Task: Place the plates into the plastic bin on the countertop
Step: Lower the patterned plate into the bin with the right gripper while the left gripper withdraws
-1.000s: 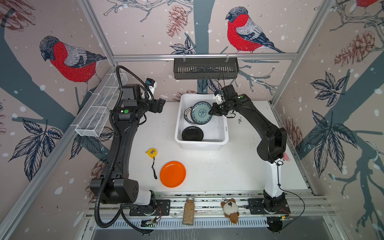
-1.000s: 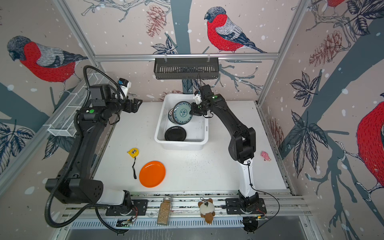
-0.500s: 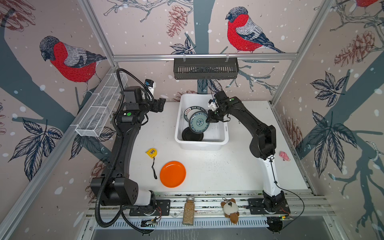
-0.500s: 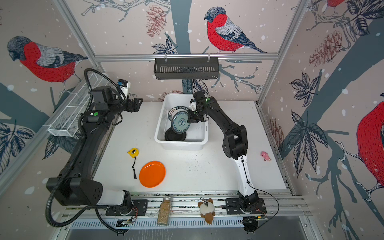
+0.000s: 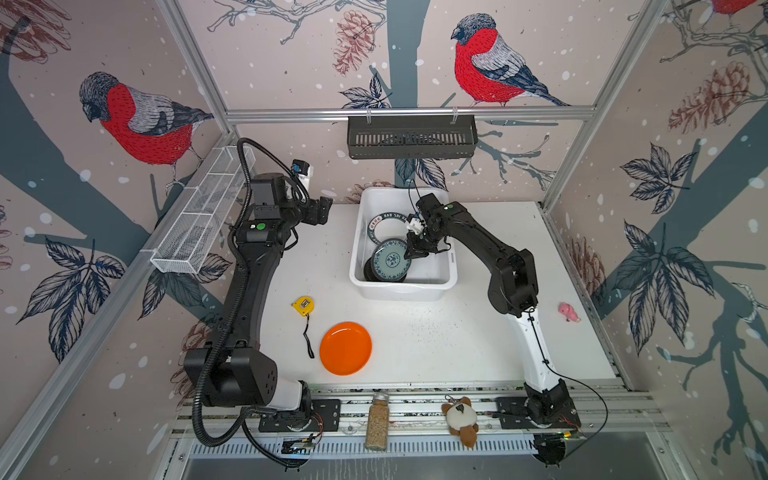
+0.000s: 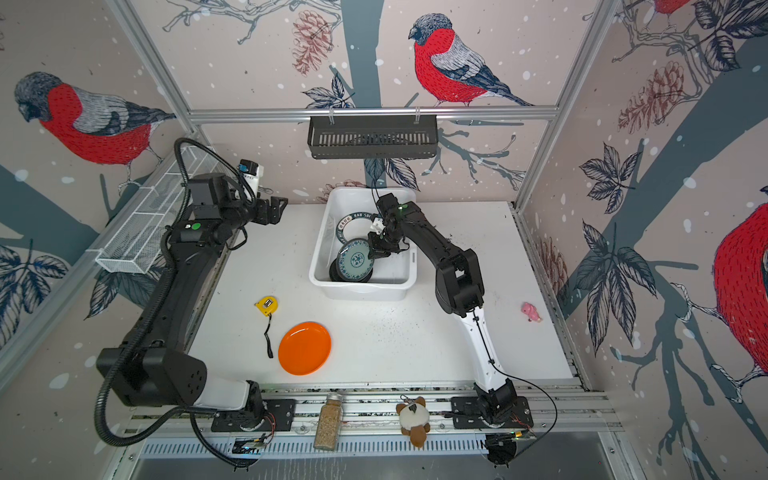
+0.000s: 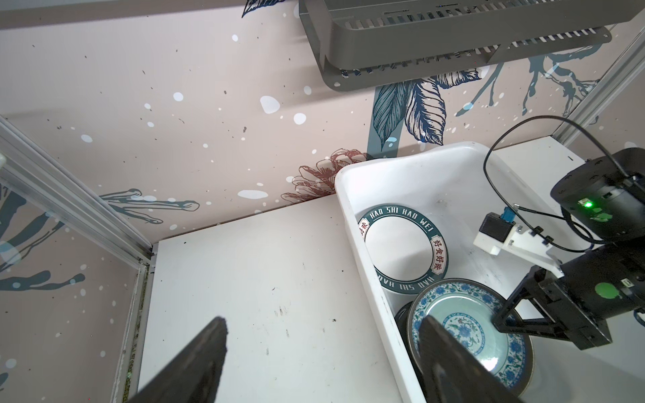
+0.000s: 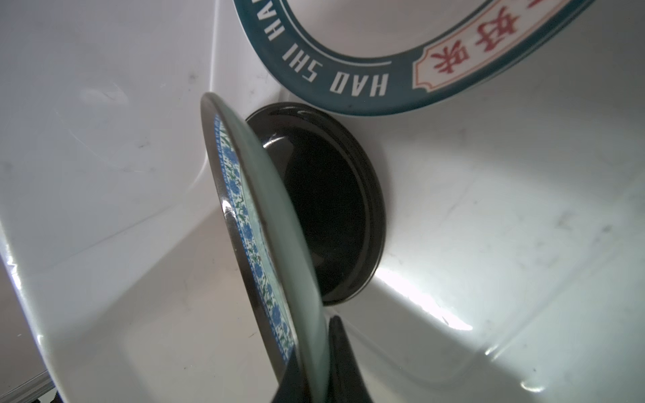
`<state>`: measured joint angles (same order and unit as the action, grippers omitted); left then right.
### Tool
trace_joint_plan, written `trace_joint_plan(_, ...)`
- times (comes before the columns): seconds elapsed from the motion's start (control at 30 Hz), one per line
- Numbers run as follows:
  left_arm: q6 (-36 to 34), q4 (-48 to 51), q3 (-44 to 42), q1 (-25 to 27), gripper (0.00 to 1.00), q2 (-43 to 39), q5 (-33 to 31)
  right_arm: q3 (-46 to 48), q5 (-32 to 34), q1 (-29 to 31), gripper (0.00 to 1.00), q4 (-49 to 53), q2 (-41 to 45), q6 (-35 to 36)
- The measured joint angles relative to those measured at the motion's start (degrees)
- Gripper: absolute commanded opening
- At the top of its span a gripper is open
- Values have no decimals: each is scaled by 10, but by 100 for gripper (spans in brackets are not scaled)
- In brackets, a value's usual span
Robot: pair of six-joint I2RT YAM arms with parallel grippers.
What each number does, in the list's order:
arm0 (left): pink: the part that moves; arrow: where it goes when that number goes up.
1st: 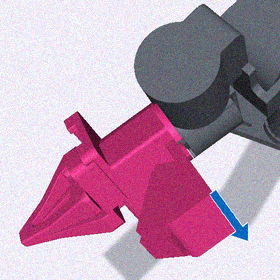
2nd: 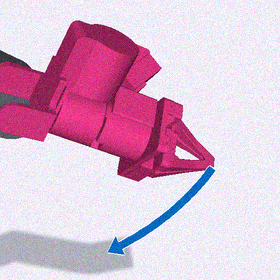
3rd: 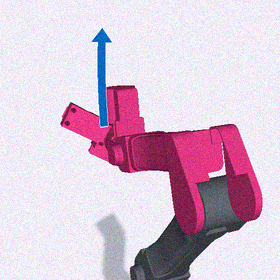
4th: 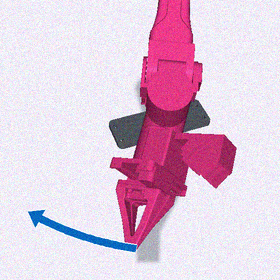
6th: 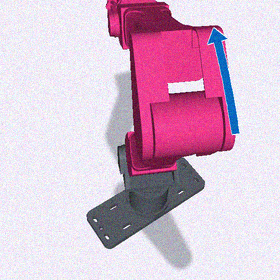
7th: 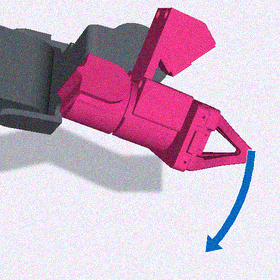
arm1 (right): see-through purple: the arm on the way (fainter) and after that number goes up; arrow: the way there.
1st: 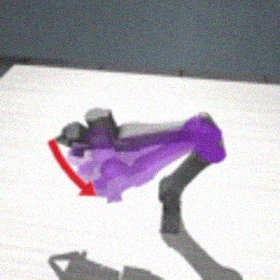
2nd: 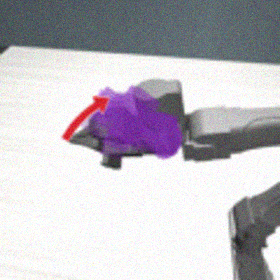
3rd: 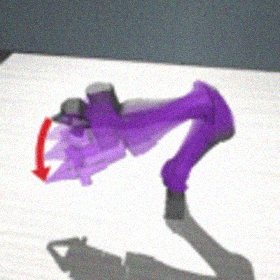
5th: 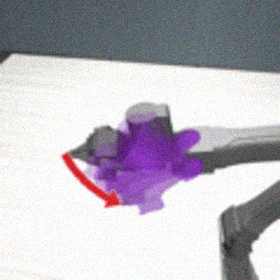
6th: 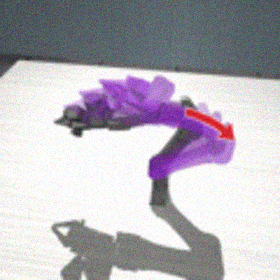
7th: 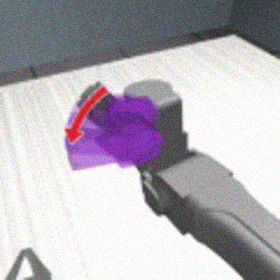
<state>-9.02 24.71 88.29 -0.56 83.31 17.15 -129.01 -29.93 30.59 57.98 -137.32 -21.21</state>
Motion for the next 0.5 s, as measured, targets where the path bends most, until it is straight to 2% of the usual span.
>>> trace_joint_plan(0.5,0,-1,-8,-4,85,17,16,-19,-13,-3,12,-7,-33,-30)
